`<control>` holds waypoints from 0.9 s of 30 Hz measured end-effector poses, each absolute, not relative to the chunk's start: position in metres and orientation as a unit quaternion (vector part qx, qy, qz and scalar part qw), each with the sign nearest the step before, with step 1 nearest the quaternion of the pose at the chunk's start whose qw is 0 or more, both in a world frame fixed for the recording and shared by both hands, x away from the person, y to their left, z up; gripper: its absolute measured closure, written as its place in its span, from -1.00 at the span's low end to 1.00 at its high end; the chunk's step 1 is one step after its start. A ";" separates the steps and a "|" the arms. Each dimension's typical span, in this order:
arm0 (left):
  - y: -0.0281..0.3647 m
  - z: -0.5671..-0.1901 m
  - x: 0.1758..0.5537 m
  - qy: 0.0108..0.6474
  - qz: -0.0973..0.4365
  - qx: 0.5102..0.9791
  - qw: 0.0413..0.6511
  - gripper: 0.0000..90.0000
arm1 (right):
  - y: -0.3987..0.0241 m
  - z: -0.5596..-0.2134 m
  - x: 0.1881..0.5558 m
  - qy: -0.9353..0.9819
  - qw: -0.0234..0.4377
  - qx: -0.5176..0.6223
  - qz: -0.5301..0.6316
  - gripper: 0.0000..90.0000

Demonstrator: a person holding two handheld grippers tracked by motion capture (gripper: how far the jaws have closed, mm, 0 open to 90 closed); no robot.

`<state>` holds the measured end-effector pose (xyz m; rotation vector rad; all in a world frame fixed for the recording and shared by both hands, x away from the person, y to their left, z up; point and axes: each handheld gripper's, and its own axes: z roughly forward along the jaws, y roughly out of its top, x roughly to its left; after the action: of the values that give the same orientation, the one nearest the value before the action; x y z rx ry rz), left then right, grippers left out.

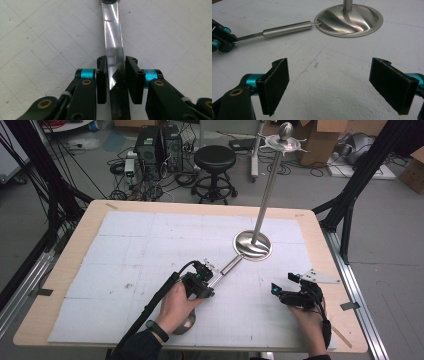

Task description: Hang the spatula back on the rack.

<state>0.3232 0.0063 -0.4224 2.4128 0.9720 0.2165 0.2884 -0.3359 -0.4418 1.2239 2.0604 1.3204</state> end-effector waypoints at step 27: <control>0.016 -0.409 0.320 0.301 0.093 0.901 0.299 0.66 | -0.337 -0.441 0.288 0.735 0.203 0.438 0.477 -0.65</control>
<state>0.3198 0.0162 -0.4092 2.3928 0.7991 0.2462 0.2885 -0.3372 -0.4413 1.2226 2.0500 1.3310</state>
